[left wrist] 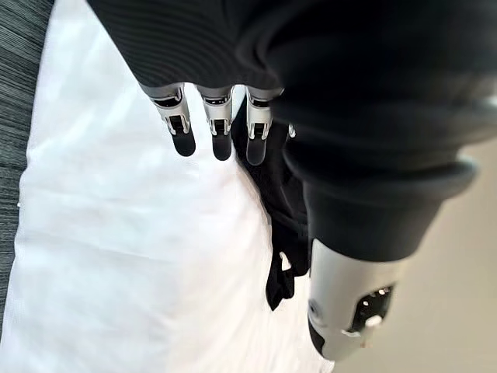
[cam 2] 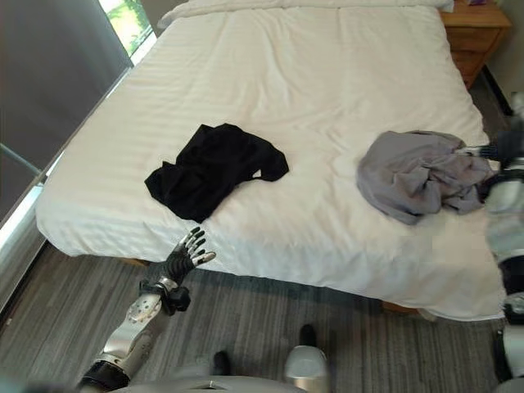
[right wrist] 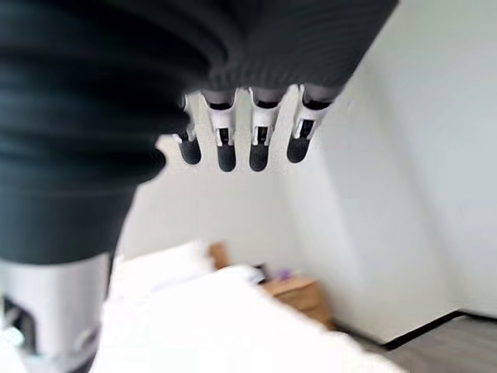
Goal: Pick up bed clothes into laundry basket.
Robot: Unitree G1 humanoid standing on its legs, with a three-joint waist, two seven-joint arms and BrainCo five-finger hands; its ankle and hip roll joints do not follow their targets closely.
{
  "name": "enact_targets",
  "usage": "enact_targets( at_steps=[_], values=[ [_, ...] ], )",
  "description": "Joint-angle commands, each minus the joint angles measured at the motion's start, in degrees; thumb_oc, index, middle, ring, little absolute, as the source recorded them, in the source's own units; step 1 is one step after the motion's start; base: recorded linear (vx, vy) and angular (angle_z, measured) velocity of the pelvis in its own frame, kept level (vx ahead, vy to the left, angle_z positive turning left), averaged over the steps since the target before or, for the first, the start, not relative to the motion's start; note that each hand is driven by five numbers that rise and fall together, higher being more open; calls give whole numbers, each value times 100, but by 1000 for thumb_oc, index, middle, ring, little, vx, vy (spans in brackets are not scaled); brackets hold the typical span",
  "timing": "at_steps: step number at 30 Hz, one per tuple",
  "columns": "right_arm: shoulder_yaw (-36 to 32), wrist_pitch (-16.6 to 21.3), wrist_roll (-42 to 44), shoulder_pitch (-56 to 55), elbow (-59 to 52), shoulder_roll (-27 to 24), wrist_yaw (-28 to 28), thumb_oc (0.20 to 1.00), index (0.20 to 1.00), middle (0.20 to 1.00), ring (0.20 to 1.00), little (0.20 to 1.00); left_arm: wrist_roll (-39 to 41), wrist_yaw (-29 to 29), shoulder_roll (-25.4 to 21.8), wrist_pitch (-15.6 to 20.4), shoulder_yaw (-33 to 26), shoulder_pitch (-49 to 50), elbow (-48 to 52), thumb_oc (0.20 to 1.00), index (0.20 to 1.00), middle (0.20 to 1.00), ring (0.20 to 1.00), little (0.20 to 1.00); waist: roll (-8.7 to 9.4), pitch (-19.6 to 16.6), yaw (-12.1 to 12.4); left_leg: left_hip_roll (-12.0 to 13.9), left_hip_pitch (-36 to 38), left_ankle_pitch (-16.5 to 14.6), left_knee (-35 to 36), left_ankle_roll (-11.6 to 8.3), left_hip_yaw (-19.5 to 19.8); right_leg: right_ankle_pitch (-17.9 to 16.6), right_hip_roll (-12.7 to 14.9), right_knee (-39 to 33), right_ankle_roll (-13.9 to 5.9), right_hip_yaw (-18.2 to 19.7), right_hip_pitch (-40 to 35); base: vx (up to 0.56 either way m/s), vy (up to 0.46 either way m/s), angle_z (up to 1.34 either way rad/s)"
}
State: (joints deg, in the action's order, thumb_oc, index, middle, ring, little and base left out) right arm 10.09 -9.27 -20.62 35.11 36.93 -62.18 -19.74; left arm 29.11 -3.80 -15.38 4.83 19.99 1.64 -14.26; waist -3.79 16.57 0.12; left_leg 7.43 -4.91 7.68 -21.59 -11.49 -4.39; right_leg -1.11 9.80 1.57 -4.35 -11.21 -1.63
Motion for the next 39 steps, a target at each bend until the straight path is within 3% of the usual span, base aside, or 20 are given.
enact_targets(
  at_steps=[1, 2, 3, 5, 6, 8, 10, 13, 22, 23, 24, 25, 31, 35, 39],
  values=[
    [379, 74, 195, 606, -246, -433, -28, 1000, 1000, 1000, 1000, 1000, 183, 1, -162, 252, 139, -67, 593, 1000, 1000, 1000, 1000, 1000, 143, 344, 150, 299, -235, -550, 591, 137, -508, 263, -35, -657, -308, -181, -400, 151, 21, 51],
    [411, 80, 199, 637, -228, -432, -31, 1000, 1000, 1000, 1000, 1000, 184, 1, -156, 253, 133, -65, 593, 1000, 1000, 1000, 1000, 1000, 149, 339, 149, 288, -211, -539, 632, 139, -522, 268, -25, -657, -312, -175, -399, 168, 68, 34],
    [511, 108, 199, 692, -169, -400, -16, 1000, 1000, 1000, 1000, 1000, 155, 3, -157, 242, 136, -48, 591, 1000, 1000, 1000, 1000, 1000, 65, 320, 170, 314, -180, -380, 1187, 121, -503, 323, -88, -657, -359, -140, -386, 214, 107, 12],
    [811, 175, 153, 976, 27, -402, -108, 1000, 1000, 1000, 1000, 1000, 159, -22, -171, 279, 222, -18, 492, 1000, 1000, 1000, 1000, 1000, -71, 429, 319, 328, -404, 167, 2471, 43, -159, 519, -184, -657, -381, 30, -464, 316, 142, 12],
    [801, 157, 169, 976, 128, -375, -67, 1000, 1000, 1000, 1000, 1000, 179, 26, -165, 274, 246, -29, 443, 1000, 1000, 1000, 1000, 1000, -141, 379, 279, 387, -400, 80, 2659, 55, -223, 637, -230, -657, -401, 20, -482, 249, 140, 11],
    [673, 102, 63, 849, -36, -339, -39, 1000, 1000, 1000, 1000, 1000, 206, 52, -88, 211, 300, 2, 366, 1000, 1000, 1000, 1000, 1000, -280, 352, 199, 406, -386, 187, 2659, 83, -289, 656, -328, -536, -330, 161, -456, 148, 150, -25],
    [610, 79, 17, 796, -107, -287, -98, 1000, 1000, 1000, 1000, 1000, 218, 25, -60, 221, 321, -36, 305, 1000, 1000, 1000, 1000, 1000, -277, 377, 210, 362, -358, 192, 2659, 112, -236, 712, -307, -378, -304, 239, -349, 61, 101, -47],
    [376, -1, 75, 731, -159, -144, -255, 1000, 1000, 1000, 1000, 1000, 124, 9, -113, 276, 486, -314, 178, 1000, 1000, 1000, 1000, 1000, -156, 501, 200, 282, -452, 136, 2659, 163, -333, 663, -141, 22, -321, 440, 285, 6, 69, -91],
    [244, 26, 522, 687, 445, 20, -356, 1000, 1000, 1000, 1000, 1000, 33, -119, -13, 398, 570, -927, -22, 1000, 1000, 1000, 1000, 1000, -17, 679, 169, 173, -1083, 119, 2659, 164, -483, 310, 51, -209, -528, 548, 1023, 0, 17, -9],
    [294, 59, 611, 650, 562, 57, -279, 758, 758, 758, 758, 758, 17, -116, -10, 404, 579, -955, -81, 1000, 1000, 1000, 1000, 1000, -5, 718, 171, 161, -1123, 120, 2659, 163, -492, 280, 57, -238, -542, 545, 1049, 0, 0, 0],
    [382, 103, 731, 700, 717, 84, -227, 410, 410, 410, 410, 410, 8, -122, -17, 420, 579, -990, -142, 1000, 1000, 1000, 1000, 1000, 10, 734, 180, 152, -1151, 118, 2659, 163, -499, 250, 65, -285, -554, 529, 1071, 0, 0, 0],
    [444, 143, 829, 716, 872, 107, -144, 200, 200, 200, 200, 200, 0, -116, -21, 423, 591, -1006, -199, 1000, 1000, 1000, 1000, 1000, 23, 743, 185, 148, -1166, 119, 2659, 163, -500, 231, 68, -328, -562, 520, 1067, 0, 0, 0],
    [483, 422, 1248, 361, 821, 238, 84, 200, 200, 200, 200, 200, 146, -211, -135, 532, 221, -1000, -86, 1000, 1000, 1000, 1000, 1000, 21, 704, 180, 67, -990, 35, 2659, 217, -517, 159, 123, -608, -621, 529, 775, 42, 8, 2],
    [-715, 687, 1531, -1469, 276, 607, 219, 200, 200, 200, 200, 200, 389, -481, -727, 875, -1156, -673, 823, 1000, 1000, 1000, 1000, 1000, -99, 380, 166, -113, -470, -244, 2659, 324, -509, 250, 298, -657, -699, 448, 241, 127, 28, 7],
    [-1346, 807, 1724, -2510, 510, 1220, 386, 200, 200, 200, 200, 200, -248, -926, -1595, 1108, -2034, -1113, 1329, 1000, 1000, 1000, 1000, 1000, -86, 93, 139, -224, -95, -435, 2659, 411, -528, 289, 439, -657, -786, 360, -147, 113, 19, 16]
  ],
)
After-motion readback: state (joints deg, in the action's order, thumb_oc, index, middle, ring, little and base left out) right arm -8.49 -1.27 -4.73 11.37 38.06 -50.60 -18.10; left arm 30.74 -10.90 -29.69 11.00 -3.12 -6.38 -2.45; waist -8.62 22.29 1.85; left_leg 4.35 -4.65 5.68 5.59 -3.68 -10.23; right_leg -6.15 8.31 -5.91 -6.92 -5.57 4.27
